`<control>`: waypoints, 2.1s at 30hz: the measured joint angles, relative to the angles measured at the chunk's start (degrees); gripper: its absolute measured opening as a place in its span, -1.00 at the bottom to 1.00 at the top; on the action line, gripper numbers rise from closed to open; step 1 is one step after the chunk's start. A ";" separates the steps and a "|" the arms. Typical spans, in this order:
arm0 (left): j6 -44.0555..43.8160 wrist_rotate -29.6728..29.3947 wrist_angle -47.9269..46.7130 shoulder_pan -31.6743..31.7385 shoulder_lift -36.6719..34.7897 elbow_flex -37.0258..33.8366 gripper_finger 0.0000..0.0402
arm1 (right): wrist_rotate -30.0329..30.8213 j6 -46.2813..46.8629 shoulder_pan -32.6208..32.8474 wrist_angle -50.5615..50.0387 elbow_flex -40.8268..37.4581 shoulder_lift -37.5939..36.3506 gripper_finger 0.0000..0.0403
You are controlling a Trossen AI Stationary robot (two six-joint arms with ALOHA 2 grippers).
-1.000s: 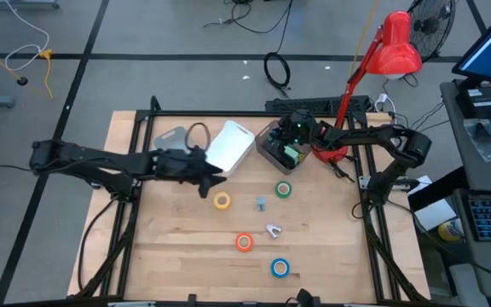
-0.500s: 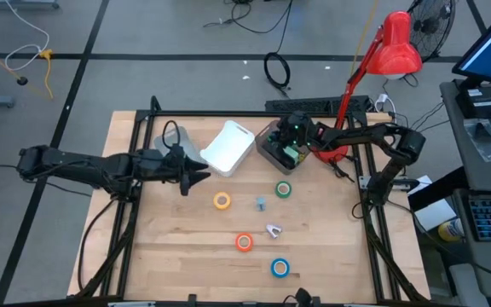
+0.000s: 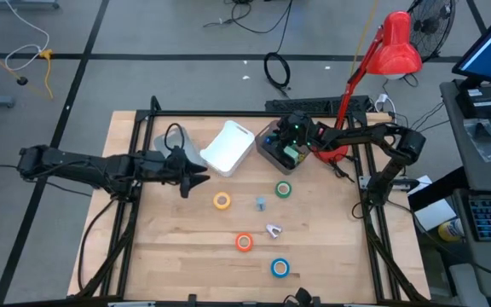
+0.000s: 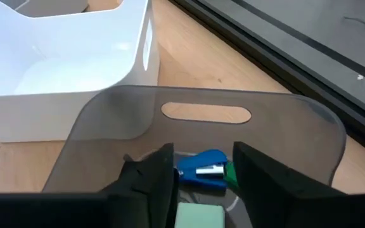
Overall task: Pick and place Stapler, Stapler remover, tape
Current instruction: Put the violet staple remover into the gray bin
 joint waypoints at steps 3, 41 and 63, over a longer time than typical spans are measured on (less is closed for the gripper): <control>0.04 0.05 0.00 -0.47 -0.02 0.00 0.05 | -0.08 0.09 0.00 0.32 0.00 -0.21 -0.17; -3.24 -0.06 2.00 -5.64 -0.02 0.03 0.05 | -12.01 -2.39 34.64 -17.15 -8.97 -31.35 -0.52; -2.96 -0.14 -7.99 -5.60 -0.02 0.07 0.05 | -18.12 14.48 39.61 -19.72 -8.97 -19.96 -0.51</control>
